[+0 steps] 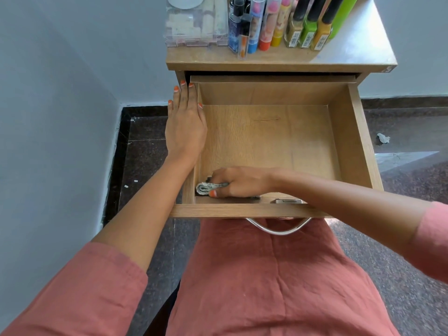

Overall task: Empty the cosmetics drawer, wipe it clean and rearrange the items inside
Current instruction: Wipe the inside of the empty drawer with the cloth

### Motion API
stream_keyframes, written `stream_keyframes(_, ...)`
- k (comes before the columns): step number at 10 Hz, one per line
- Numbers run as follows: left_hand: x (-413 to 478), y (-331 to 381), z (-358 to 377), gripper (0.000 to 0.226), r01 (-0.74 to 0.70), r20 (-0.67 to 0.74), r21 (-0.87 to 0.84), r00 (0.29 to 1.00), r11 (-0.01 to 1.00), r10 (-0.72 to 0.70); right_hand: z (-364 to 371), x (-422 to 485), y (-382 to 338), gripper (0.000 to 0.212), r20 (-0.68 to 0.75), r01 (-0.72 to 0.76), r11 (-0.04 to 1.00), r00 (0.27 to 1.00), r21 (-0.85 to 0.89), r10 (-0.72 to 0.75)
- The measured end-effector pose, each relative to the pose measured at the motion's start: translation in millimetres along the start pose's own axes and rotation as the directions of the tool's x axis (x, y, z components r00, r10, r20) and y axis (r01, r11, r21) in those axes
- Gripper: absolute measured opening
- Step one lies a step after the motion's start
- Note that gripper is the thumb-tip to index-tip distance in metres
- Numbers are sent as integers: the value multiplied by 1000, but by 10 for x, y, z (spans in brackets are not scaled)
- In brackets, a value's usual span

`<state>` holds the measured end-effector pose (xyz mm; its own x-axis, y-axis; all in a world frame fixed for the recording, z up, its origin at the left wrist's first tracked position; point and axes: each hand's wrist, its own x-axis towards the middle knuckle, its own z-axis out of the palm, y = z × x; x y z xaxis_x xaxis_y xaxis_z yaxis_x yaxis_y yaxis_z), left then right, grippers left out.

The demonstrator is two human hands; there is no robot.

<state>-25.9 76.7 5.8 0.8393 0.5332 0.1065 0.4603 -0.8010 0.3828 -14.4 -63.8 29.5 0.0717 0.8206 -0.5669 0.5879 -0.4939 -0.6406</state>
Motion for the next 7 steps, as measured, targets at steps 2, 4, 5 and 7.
stream_keyframes(2,-7,1,-6,46,4,2,-4,1000,1000,-4,-40,-345,336,28,2,-94,995,996,44,94)
stream_keyframes(4,-12,6,-10,46,9,3,-10,1000,1000,-9,-182,-867,709,17,29,-284,958,959,48,283)
stream_keyframes(5,-15,12,-15,46,14,4,-14,1000,1000,-14,-252,-1098,822,18,31,-341,939,939,-39,342)
stream_keyframes(7,-27,23,-28,46,23,-1,-14,1000,1000,-23,-203,-1074,819,16,9,-297,950,954,-93,299)
